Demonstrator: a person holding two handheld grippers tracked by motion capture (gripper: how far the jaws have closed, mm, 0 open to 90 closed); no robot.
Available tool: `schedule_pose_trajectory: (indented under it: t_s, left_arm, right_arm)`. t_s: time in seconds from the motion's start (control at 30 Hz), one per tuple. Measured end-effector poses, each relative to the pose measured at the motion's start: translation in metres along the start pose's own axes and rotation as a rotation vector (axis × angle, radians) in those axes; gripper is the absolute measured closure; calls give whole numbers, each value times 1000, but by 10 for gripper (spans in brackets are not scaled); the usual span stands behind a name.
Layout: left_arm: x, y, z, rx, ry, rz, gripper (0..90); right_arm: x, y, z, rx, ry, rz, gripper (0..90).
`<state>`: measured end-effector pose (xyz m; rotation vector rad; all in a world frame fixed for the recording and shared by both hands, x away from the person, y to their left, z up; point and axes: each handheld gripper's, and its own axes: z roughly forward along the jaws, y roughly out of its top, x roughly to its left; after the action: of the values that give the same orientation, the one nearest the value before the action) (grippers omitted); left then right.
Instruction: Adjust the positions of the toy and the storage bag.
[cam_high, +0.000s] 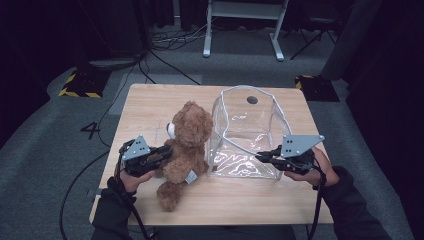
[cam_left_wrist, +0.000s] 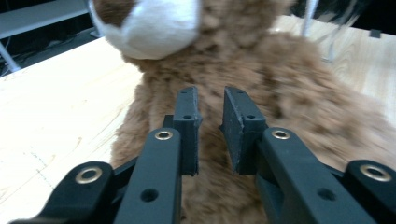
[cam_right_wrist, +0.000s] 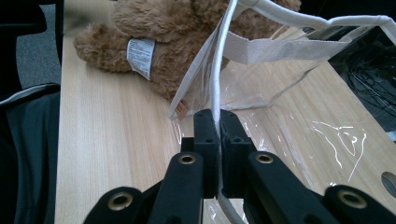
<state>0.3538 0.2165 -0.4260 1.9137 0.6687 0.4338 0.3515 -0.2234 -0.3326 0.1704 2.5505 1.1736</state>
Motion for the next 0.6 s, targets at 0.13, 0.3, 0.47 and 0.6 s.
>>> schedule_pose_trajectory:
  t_s: [0.13,0.3,0.47,0.6]
  left_arm:
    - [-2,6,1,-6,14,-65,531]
    - [-11,28,5,-19,8,-139,354]
    - [-36,49,34,120,46,-100,329]
    - [-44,37,59,214,84,-77,486]
  right_arm:
    - [0,-1,0,-5,5,5,875]
    - [0,-2,0,-10,7,12,874]
    - [-1,-3,0,-15,6,16,874]
    - [0,-4,0,-21,4,19,874]
